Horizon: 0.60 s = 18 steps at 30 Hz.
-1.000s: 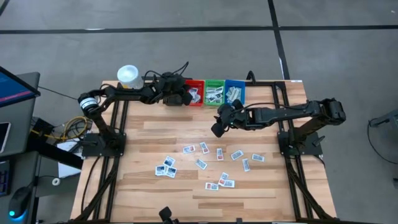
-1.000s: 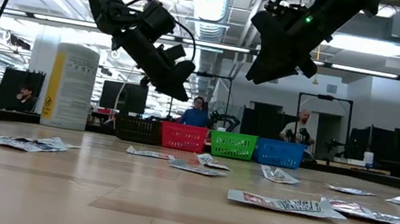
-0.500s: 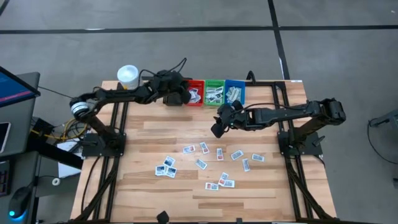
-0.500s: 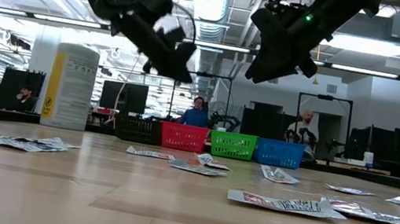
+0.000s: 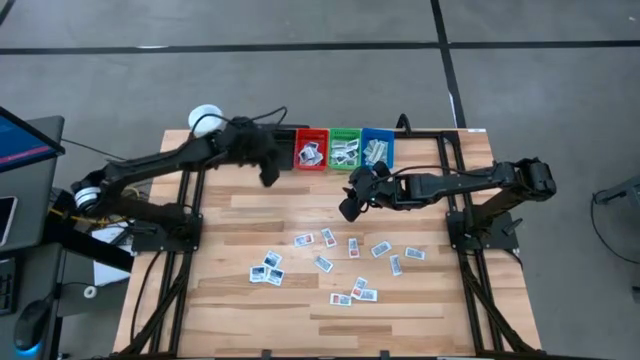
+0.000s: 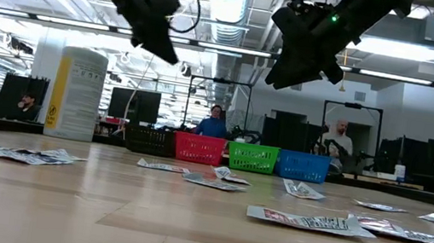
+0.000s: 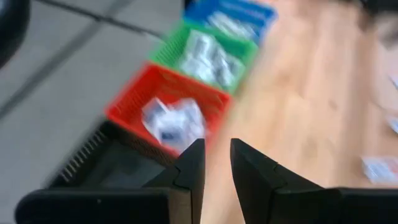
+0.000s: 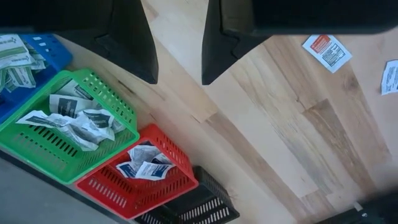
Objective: Pick & Place First Aid Supplies
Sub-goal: Put the bottom left alcohol pad into the red bin
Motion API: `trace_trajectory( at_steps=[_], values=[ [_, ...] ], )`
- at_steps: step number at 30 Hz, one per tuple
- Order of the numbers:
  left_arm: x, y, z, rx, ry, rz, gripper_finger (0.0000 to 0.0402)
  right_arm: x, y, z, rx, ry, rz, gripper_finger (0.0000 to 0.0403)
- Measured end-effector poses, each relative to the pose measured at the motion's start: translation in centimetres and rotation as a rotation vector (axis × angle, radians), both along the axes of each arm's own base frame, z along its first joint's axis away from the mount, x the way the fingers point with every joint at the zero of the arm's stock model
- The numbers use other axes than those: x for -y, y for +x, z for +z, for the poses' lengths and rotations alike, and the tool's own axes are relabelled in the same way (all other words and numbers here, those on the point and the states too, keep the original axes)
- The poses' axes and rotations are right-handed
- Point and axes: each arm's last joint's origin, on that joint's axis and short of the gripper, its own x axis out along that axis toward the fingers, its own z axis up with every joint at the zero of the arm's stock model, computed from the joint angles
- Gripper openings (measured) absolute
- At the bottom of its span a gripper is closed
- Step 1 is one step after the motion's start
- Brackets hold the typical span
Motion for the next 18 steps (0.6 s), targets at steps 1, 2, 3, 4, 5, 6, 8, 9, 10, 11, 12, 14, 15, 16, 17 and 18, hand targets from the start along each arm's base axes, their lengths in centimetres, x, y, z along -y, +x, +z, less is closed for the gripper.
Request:
trace_trajectory(
  at_steps=[1,2,3,4,5,6,8,9,10,11,12,14,15,16,17,18],
  values=[
    [0.3,-0.4,0.0,-0.023,-0.029,-0.018,0.0077,0.0,0.0,0.0,0.0,0.0,0.0,0.0118],
    [0.6,-0.8,0.0,-0.04,-0.057,-0.039,0.0077,0.0,0.0,0.0,0.0,0.002,0.002,0.0118],
    [1.0,-1.2,0.0,-0.056,-0.086,-0.064,0.0077,0.0,0.0,0.0,0.0,0.002,0.003,0.0118],
    [1.4,-1.5,0.0,-0.07,-0.114,-0.087,0.0077,0.0,0.0,0.0,-0.001,0.003,0.003,0.0118],
    [1.8,-1.7,0.1,-0.08,-0.136,-0.111,0.0077,0.0,0.0,0.0,0.0,0.005,0.005,0.0118],
    [2.2,-1.9,0.1,-0.086,-0.156,-0.138,0.0077,0.0,0.0,0.0,-0.001,0.005,0.006,0.0118],
    [3.1,-2.2,-0.2,-0.088,-0.186,-0.195,0.0077,0.0,0.0,0.0,-0.002,0.003,0.008,0.0118],
    [3.6,-2.4,-0.4,-0.09,-0.199,-0.222,0.0076,0.0,0.0,0.0,-0.003,0.002,0.009,0.0118],
    [4.1,-2.6,-0.7,-0.092,-0.208,-0.248,0.0076,0.0,0.0,0.0,-0.004,0.001,0.01,0.0118],
    [4.6,-2.8,-1.2,-0.1,-0.214,-0.267,0.0076,0.0,0.0,0.0,-0.004,0.001,0.01,0.0118],
    [5.1,-3.1,-1.6,-0.111,-0.219,-0.284,0.0076,0.0,0.0,0.0,-0.005,0.0,0.01,0.0118],
    [6.1,-3.7,-2.7,-0.143,-0.236,-0.309,0.0076,0.0,0.0,0.0,-0.004,0.0,0.01,0.0118],
    [6.5,-4.0,-3.2,-0.156,-0.247,-0.318,0.0076,0.0,0.0,0.0,-0.004,0.0,0.01,0.0118],
    [6.9,-4.3,-3.7,-0.168,-0.256,-0.328,0.0076,0.0,0.0,0.0,-0.004,0.001,0.011,0.0118],
    [7.4,-4.6,-4.1,-0.173,-0.266,-0.337,0.0076,0.0,0.0,0.0,-0.005,0.001,0.011,0.0118],
    [7.8,-4.9,-4.5,-0.18,-0.273,-0.347,0.0076,0.0,0.0,0.0,-0.004,0.002,0.013,0.0118]
  ],
)
